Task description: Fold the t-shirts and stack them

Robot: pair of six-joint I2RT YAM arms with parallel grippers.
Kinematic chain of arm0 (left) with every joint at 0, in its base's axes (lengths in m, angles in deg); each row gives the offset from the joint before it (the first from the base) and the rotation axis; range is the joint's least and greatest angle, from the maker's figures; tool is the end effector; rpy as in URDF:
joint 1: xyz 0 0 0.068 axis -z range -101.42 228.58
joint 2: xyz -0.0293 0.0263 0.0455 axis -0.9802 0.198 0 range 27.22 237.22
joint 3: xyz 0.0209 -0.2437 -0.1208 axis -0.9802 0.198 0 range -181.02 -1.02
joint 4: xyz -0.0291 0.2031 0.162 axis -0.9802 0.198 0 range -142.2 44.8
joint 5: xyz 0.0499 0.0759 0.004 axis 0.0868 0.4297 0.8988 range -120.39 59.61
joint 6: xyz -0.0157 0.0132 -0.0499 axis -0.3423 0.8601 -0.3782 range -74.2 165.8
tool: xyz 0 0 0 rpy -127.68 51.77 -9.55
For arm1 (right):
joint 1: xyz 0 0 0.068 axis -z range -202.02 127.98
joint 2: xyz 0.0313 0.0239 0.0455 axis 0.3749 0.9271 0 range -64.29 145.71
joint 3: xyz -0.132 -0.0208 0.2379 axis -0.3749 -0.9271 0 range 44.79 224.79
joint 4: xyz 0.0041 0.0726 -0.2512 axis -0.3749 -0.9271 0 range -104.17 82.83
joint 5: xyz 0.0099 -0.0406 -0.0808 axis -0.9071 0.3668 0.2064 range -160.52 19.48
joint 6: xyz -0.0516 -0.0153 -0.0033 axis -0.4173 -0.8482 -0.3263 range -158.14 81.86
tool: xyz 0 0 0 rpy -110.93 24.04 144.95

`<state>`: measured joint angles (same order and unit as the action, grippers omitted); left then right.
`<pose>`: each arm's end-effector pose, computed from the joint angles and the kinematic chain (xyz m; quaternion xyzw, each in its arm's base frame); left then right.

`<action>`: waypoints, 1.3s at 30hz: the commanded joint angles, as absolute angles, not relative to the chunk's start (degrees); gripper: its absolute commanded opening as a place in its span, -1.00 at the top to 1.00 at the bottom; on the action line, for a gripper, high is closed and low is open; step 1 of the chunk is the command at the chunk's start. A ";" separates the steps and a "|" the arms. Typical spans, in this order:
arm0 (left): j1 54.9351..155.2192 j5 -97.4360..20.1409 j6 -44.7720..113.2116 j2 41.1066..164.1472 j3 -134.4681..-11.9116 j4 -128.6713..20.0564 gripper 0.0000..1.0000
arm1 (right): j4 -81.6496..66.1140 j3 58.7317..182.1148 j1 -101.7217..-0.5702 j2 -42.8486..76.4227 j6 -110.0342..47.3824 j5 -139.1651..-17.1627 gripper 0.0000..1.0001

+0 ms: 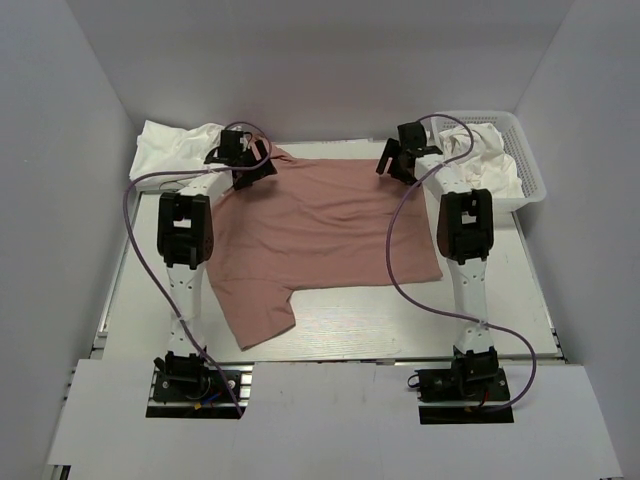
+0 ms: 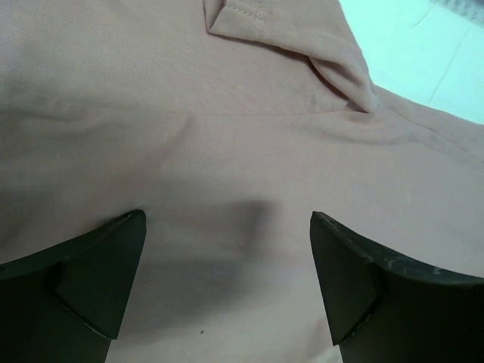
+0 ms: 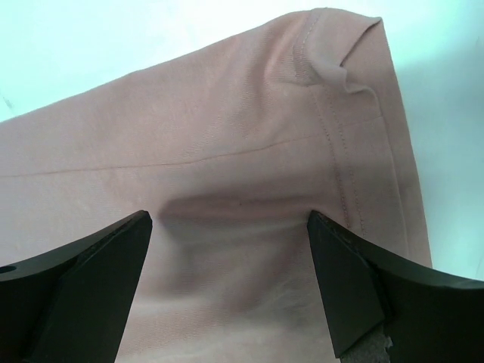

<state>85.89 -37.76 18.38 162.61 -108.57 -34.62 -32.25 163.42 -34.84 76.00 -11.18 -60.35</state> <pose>0.5244 -0.0718 0.1597 -0.1372 0.9135 -0.1698 0.3434 0.5355 0.1155 0.1681 0.1464 0.9149 0.0474 0.3733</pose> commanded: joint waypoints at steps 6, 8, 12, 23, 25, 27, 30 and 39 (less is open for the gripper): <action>86.14 -45.06 19.34 172.22 -122.38 -31.73 -1.00 | -30.38 170.36 -30.55 82.48 -16.77 -67.35 -0.81; 86.14 -48.39 19.34 172.24 -127.04 -30.50 -1.00 | -31.51 172.13 -30.81 81.44 -20.38 -68.50 -0.81; 87.19 -47.45 21.27 162.87 -121.65 -29.97 -1.00 | -28.80 165.92 -32.30 70.11 -25.83 -65.45 -0.81; 89.12 -38.99 8.91 110.05 -61.58 -21.62 -1.00 | -10.88 114.56 -32.30 32.33 -15.92 -66.73 -0.81; 89.74 -41.89 6.35 99.45 -53.53 -23.28 -1.00 | -9.90 110.64 -32.57 28.09 -14.85 -69.36 -0.81; 90.26 -43.82 4.58 94.04 -45.25 -21.45 -1.00 | -7.97 103.78 -32.39 22.12 -12.13 -71.73 -0.81; 90.88 -46.02 2.12 86.13 -35.94 -17.05 -1.00 | -7.88 97.89 -32.57 15.08 -11.07 -72.63 -0.81; 93.07 -46.13 -0.86 83.12 -26.33 -13.18 -0.89 | -9.37 83.92 -32.39 -4.41 -6.77 -64.47 -0.81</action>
<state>92.12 -45.48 1.53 84.43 -27.17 -12.33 -10.90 86.85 -32.54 -0.33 -9.61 -68.59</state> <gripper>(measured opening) 0.960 0.899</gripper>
